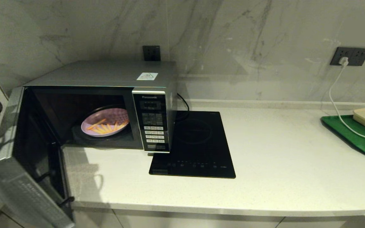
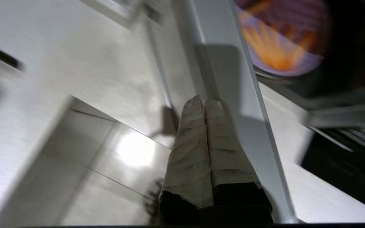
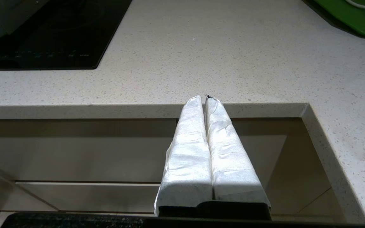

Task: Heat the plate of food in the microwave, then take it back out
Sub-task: Close the microwave oven

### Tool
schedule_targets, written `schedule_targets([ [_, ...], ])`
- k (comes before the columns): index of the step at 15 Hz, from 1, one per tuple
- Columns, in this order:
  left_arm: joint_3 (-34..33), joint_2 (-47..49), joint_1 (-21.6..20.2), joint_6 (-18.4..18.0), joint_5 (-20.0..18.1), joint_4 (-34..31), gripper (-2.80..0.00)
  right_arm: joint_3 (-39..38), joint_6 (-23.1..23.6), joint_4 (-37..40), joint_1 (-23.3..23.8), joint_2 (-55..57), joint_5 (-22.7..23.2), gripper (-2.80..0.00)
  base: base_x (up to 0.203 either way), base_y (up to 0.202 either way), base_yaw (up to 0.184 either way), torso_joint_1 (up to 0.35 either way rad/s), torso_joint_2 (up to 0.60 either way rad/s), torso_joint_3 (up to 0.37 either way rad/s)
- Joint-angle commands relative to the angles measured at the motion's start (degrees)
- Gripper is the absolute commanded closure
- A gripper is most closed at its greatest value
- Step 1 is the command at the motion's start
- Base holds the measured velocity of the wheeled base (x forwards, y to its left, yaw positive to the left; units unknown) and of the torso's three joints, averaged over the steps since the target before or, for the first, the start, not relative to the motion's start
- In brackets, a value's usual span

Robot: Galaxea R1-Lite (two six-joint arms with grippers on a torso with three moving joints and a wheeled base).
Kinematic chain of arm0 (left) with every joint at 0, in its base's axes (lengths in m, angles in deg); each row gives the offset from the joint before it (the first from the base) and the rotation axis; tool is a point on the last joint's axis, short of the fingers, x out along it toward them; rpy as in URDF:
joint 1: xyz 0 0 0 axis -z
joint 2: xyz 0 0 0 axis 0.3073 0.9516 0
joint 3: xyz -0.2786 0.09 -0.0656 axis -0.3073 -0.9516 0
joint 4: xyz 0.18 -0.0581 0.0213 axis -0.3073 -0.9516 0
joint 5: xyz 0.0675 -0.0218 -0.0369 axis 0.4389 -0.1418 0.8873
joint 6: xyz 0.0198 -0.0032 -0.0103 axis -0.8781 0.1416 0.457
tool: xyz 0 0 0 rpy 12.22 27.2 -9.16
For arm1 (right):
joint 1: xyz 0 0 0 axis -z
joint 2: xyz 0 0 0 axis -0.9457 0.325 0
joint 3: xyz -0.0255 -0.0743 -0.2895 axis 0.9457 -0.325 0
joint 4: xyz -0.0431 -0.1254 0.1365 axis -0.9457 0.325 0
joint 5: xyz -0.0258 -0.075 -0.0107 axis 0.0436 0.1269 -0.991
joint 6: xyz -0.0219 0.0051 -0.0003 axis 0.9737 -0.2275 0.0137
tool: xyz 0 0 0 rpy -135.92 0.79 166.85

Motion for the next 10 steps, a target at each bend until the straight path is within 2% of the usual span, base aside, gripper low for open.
schedule_targets([
  [1,3.51,-0.88,2.68,4.53,-4.52,-8.11,0.00,-0.01,-0.03,0.04,-0.01,0.02,-0.04,0.00,0.000,0.000,0.000,0.000,0.00,0.000],
  [3,2.94,-2.68,2.90,4.13,-6.66,-14.87,0.00,-0.01,-0.03,0.04,-0.01,0.02,-0.04,0.00,0.000,0.000,0.000,0.000,0.00,0.000],
  [5,2.11,-4.90,4.75,2.11,-10.30,-17.14,0.00,-0.01,-0.03,0.04,-0.01,-0.06,-0.04,0.00,0.000,0.000,0.000,0.000,0.00,0.000],
  [8,0.32,-7.40,13.77,1.39,-10.89,-20.54,0.00,-0.01,-0.03,0.04,-0.01,0.00,-0.04,0.00,0.000,0.000,0.000,0.000,0.00,0.000],
  [10,-0.43,-6.30,19.72,2.33,-11.14,-20.94,0.00,-0.01,-0.03,0.04,-0.01,-0.06,-0.04,0.00,0.000,0.000,0.000,0.000,0.00,0.000],
])
